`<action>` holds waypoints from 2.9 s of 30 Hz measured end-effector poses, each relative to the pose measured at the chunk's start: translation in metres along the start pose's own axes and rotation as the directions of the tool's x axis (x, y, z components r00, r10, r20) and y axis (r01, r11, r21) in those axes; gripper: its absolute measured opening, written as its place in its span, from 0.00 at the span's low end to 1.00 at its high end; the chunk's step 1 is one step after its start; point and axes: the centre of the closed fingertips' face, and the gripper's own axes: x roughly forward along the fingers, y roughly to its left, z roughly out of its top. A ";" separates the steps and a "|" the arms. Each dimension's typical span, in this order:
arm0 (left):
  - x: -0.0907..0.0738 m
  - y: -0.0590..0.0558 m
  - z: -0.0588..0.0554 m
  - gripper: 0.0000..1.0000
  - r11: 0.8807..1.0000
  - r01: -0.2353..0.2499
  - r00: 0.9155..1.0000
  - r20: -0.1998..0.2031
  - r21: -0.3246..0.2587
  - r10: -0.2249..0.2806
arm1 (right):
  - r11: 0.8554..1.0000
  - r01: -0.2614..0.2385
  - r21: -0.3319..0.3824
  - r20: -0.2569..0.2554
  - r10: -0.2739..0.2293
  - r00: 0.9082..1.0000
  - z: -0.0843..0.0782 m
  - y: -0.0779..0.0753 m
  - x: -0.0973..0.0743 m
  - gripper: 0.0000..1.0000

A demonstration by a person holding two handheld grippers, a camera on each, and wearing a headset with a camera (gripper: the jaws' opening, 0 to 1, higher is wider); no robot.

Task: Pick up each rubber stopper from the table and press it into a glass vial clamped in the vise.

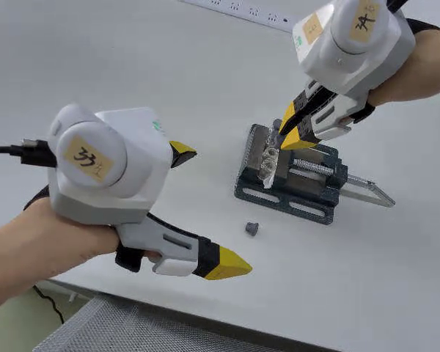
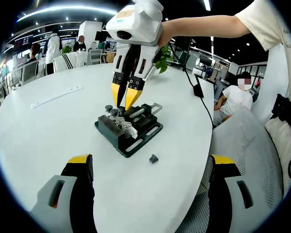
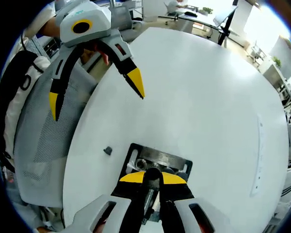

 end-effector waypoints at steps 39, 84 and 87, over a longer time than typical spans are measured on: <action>-0.001 0.001 -0.015 0.97 0.999 -0.004 1.000 -0.011 -0.040 0.004 | 0.999 -0.022 -0.029 -0.080 0.019 0.997 -0.005 -0.001 0.014 0.05; 0.004 -0.004 -0.015 0.95 0.999 0.011 1.000 -0.018 -0.041 -0.012 | 0.966 0.059 0.253 -0.109 -0.032 0.994 -0.005 -0.001 0.014 0.03; 0.005 -0.005 -0.015 0.95 0.999 0.013 1.000 -0.017 -0.042 -0.013 | 0.958 0.081 0.275 -0.084 -0.060 0.995 -0.005 -0.003 0.015 0.03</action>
